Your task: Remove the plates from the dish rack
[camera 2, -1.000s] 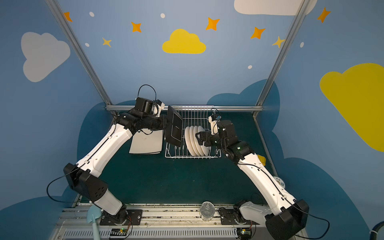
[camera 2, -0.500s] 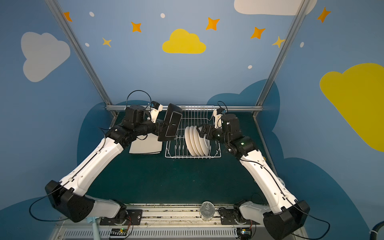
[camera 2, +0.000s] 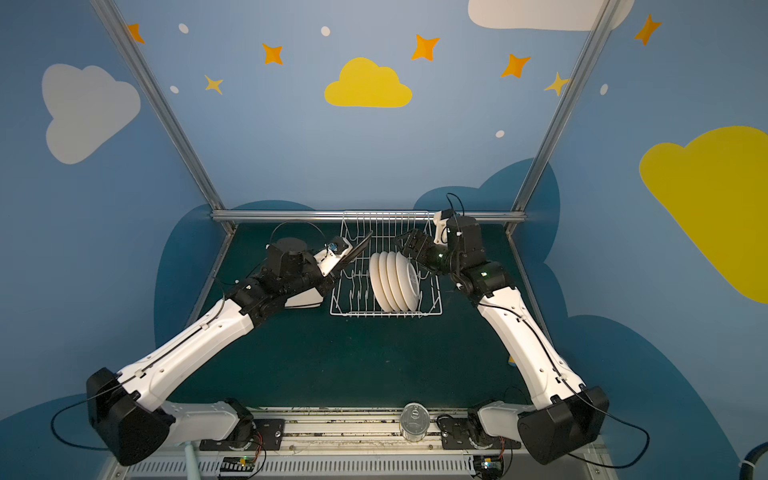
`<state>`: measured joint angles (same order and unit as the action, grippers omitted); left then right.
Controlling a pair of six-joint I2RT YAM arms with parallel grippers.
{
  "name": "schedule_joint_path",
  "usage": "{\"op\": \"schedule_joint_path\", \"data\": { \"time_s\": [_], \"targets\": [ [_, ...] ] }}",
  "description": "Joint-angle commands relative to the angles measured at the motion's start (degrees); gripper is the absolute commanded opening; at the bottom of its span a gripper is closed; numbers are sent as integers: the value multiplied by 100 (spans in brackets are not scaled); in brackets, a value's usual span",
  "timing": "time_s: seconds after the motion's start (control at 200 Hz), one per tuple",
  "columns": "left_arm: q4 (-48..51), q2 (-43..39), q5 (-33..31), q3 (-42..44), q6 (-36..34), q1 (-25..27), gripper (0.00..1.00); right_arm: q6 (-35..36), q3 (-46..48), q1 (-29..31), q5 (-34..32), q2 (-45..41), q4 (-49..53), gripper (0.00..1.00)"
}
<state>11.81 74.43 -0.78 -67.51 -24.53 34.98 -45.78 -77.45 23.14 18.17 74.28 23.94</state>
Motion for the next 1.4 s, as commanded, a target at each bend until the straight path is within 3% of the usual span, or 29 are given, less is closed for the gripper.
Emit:
{"op": "schedule_joint_path", "data": {
  "time_s": [0.0,0.22,0.521,0.671,0.886,1.202,1.397],
  "targets": [
    [-1794,-456,-408,37,-1200,156,3,-454,-227,-68,334,139,-331,95],
    [-2571,-758,-188,715,-2187,284,3,-656,-590,-73,960,696,-142,95],
    [-2802,-878,69,1142,-2976,387,3,-1056,-668,-45,1733,1266,-334,92],
    [-2833,-882,110,1200,-3074,395,3,-995,-752,45,1832,1438,-289,82],
    [-2968,-889,341,1340,-3346,404,3,-950,-829,187,1985,1735,-162,60],
    [-3132,-898,423,1494,-3524,413,3,-1016,-833,293,2174,1919,-253,44],
    [-3183,-876,398,1524,-3565,415,3,-1013,-806,314,2369,1928,-260,21]
  ]
}}
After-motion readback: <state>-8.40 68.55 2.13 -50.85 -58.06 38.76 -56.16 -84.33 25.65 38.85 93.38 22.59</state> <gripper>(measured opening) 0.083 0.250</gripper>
